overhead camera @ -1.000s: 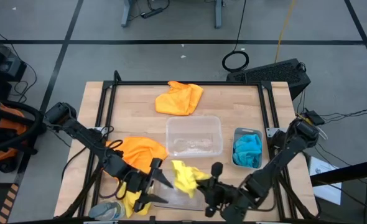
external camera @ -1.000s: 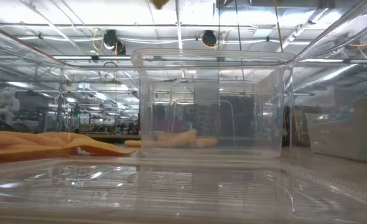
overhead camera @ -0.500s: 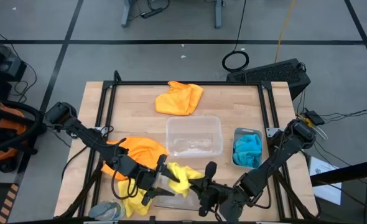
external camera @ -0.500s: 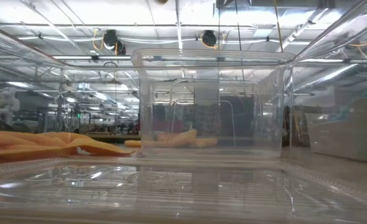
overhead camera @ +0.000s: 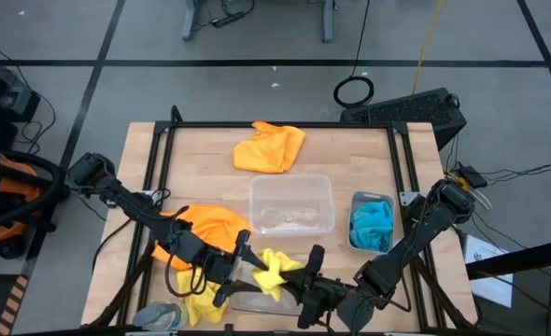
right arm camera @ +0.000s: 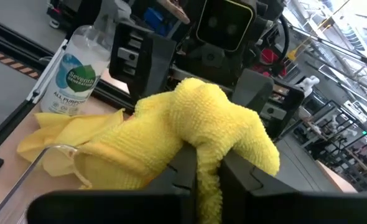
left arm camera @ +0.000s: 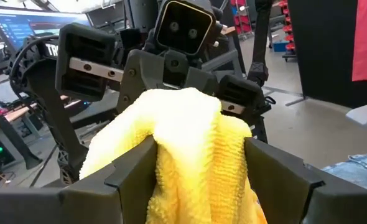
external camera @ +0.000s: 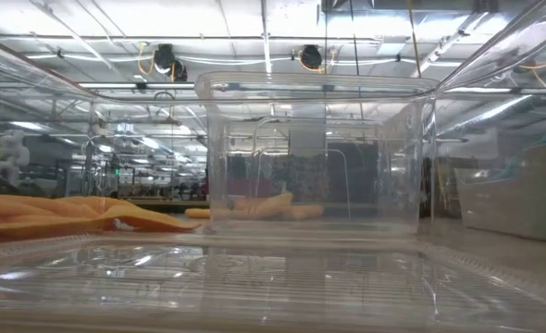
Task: Sort microfiber towel by color & place in baskets
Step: Put the right yellow microfiber cloth into the transparent bin
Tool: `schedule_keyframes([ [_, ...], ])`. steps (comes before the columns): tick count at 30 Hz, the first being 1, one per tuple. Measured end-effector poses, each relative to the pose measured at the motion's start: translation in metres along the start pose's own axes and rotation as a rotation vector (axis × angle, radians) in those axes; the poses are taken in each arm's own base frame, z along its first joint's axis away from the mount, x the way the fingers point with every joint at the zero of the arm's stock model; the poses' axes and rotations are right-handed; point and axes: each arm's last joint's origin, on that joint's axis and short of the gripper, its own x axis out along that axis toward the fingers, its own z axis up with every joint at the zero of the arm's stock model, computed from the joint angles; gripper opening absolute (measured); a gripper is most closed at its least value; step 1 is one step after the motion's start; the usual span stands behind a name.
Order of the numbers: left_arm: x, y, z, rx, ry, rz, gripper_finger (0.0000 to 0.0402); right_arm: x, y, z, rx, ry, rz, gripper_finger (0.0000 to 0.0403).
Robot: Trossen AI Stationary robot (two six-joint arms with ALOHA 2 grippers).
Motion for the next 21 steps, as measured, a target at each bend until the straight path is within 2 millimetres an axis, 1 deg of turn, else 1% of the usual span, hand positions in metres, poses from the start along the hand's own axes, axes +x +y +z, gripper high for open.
schedule_keyframes([
  [5,0.0,0.0,0.0,-0.001,0.0,0.0,0.0242,0.0,0.0,0.001,0.026,-0.004,-0.001,0.0086],
  [9,0.0,-0.002,0.002,-0.004,-0.036,-0.05,0.0242,0.0,-0.002,0.001,0.07,-0.007,-0.003,0.0138],
  [15,0.0,-0.003,0.003,-0.005,-0.067,-0.104,0.0242,0.007,-0.007,0.0,0.146,-0.011,-0.011,0.0216],
  [18,0.0,-0.003,0.004,-0.005,-0.079,-0.126,0.0242,0.012,-0.009,-0.001,0.168,-0.012,0.003,0.0246],
  [21,0.0,-0.004,0.004,-0.005,-0.083,-0.14,0.0242,0.018,-0.011,-0.003,0.168,-0.027,0.053,0.0266],
])
